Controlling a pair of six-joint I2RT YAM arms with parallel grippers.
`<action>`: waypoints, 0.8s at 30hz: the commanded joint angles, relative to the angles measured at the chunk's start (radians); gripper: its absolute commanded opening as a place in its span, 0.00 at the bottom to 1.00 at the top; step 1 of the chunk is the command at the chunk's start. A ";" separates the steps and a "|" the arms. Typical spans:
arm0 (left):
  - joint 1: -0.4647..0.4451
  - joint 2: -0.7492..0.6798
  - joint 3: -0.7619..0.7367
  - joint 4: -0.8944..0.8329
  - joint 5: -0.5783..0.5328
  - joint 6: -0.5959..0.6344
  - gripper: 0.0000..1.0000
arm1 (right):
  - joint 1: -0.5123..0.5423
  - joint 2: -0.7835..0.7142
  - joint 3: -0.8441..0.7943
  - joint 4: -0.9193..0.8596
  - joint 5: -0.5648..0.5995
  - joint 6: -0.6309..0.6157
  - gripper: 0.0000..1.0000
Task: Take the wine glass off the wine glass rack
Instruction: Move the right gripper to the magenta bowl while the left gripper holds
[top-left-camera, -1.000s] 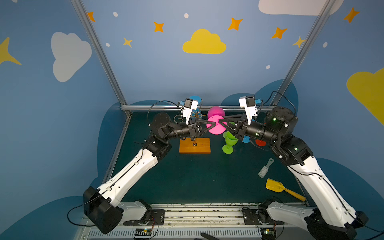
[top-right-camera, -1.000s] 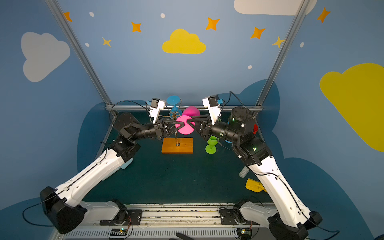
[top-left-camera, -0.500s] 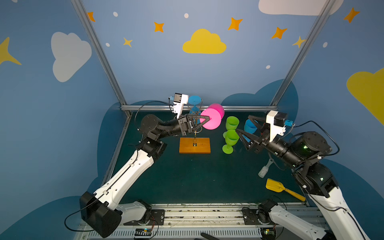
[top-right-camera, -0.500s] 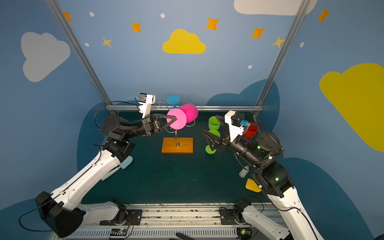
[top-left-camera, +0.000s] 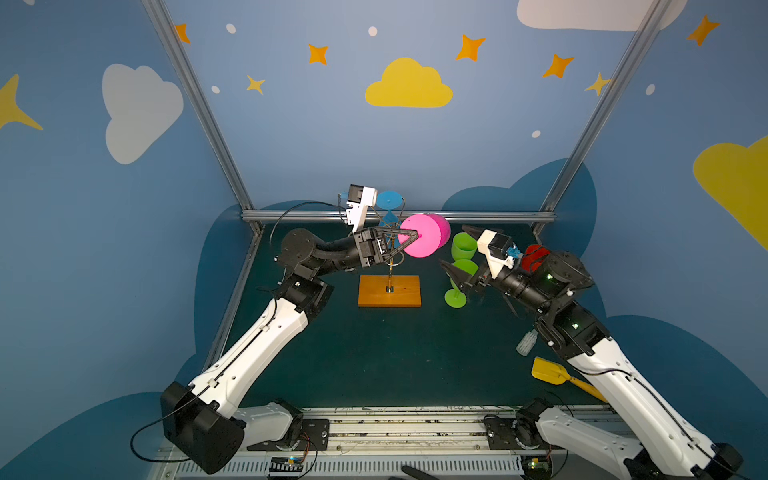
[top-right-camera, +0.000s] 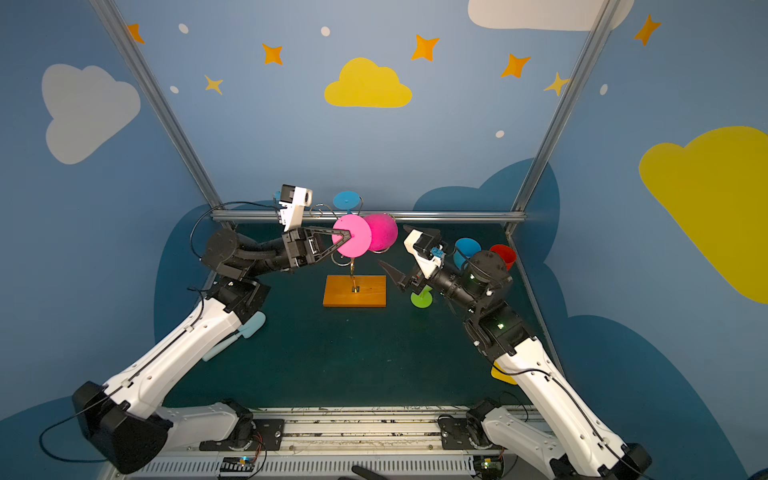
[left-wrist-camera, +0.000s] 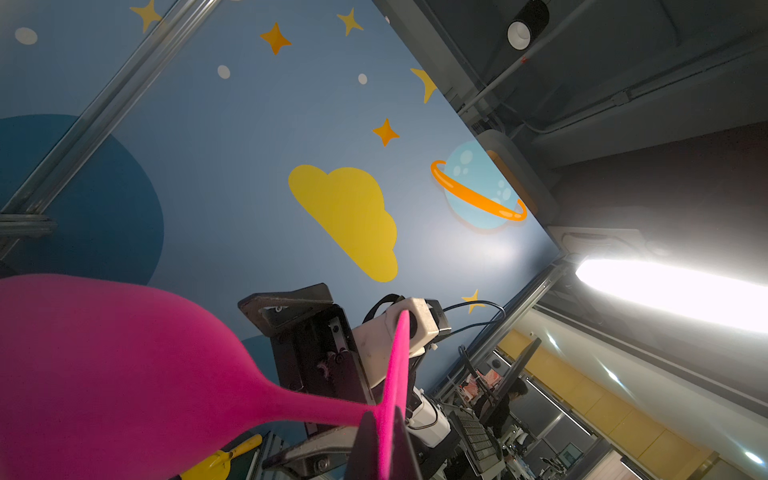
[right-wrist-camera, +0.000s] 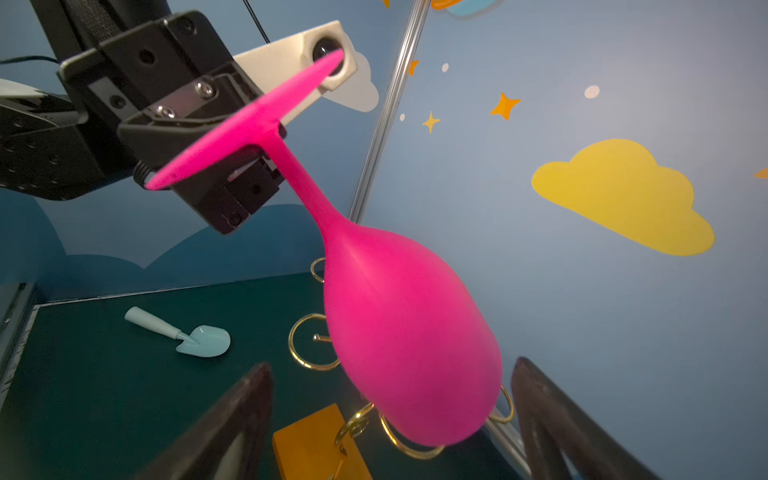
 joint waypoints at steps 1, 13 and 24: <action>0.004 -0.016 -0.004 0.020 0.009 -0.006 0.03 | 0.001 0.045 0.049 0.072 -0.039 -0.034 0.89; 0.001 -0.027 -0.004 0.042 0.024 -0.034 0.03 | 0.002 0.203 0.134 0.089 -0.066 -0.015 0.89; 0.000 -0.021 -0.004 0.123 0.036 -0.107 0.03 | 0.003 0.246 0.135 0.085 -0.030 -0.001 0.88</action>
